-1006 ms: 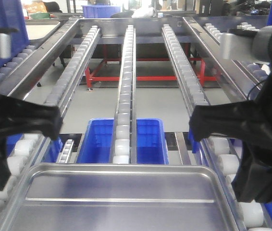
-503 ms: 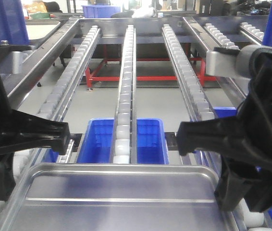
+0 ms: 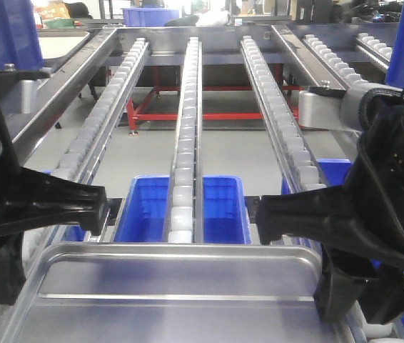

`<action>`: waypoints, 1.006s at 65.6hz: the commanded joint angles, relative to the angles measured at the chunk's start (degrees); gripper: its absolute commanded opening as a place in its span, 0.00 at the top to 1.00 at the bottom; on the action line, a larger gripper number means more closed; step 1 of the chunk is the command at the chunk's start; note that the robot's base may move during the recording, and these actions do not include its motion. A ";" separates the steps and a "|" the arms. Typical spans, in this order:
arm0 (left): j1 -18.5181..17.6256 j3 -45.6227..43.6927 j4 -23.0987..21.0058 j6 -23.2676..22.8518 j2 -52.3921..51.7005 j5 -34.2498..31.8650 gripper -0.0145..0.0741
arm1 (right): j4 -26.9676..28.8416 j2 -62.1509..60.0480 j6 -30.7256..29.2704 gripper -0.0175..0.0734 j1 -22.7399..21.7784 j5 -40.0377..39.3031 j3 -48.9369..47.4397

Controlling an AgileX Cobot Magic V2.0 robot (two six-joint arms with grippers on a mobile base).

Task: Grab silver tray and stack on right shelf
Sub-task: 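Position both open grippers around the tray's opposite side rims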

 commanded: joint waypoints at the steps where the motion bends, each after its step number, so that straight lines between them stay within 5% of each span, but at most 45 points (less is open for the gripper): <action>1: -0.32 -1.68 -0.02 -0.10 -0.92 -0.68 0.72 | -0.44 -1.28 -0.19 0.46 0.09 -1.87 -1.81; 6: -0.32 -1.68 0.28 -0.10 -0.40 -1.00 0.55 | -0.44 -1.28 -0.19 0.46 0.09 -1.87 -1.81; 11: -0.32 -1.68 1.43 -0.10 0.54 -1.02 0.50 | -0.44 -1.23 -0.19 0.46 0.09 -1.91 -1.81; 32: -0.32 -1.68 3.05 -0.10 1.75 -2.62 0.61 | -0.44 -1.16 -0.19 0.46 0.09 -2.42 -1.81; 66: -0.21 -1.24 2.81 -0.10 1.75 -3.40 0.62 | -0.44 -1.17 -0.19 0.46 0.09 -3.34 -1.81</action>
